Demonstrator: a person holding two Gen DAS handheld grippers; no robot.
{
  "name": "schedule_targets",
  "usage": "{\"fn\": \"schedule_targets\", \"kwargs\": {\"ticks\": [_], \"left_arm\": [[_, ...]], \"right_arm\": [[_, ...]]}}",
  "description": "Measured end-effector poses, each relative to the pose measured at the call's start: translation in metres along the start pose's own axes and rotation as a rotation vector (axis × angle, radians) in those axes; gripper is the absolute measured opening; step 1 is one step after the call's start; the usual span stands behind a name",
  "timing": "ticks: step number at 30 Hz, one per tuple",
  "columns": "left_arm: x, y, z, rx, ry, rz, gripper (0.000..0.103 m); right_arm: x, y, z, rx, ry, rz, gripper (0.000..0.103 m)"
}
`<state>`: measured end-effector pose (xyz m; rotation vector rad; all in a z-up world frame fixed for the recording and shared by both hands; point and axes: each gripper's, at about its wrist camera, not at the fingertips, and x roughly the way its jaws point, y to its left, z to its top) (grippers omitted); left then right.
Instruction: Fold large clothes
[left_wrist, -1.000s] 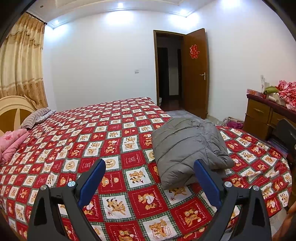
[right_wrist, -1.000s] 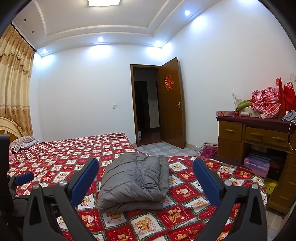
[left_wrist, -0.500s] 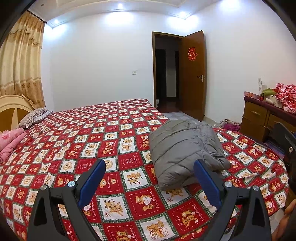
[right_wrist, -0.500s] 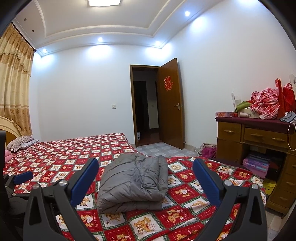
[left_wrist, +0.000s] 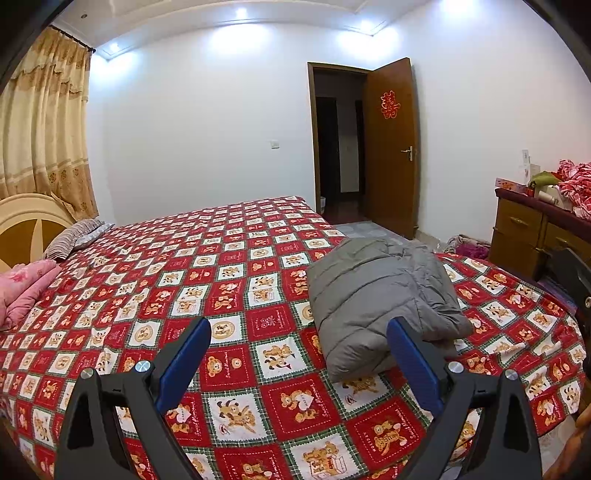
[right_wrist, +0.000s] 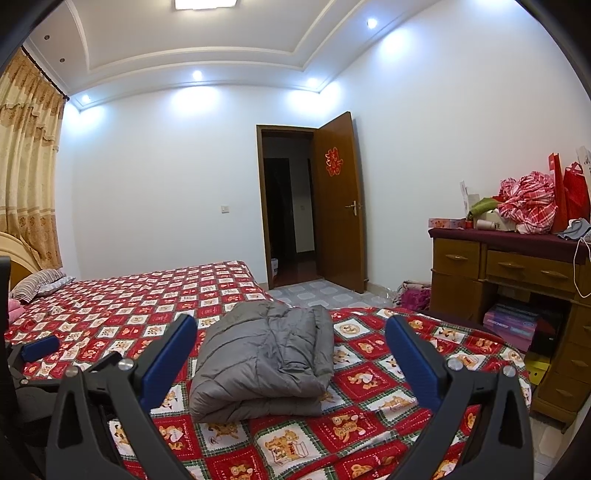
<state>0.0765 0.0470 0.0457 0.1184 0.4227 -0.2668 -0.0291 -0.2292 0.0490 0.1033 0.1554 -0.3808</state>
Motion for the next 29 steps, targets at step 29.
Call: {"fn": "schedule_targets", "kwargs": {"ticks": [29], "left_arm": [[0.023, 0.034, -0.001, -0.071, 0.032, 0.022, 0.097]], "right_arm": [[0.013, 0.015, -0.014, -0.015, 0.079, 0.008, 0.103]]}}
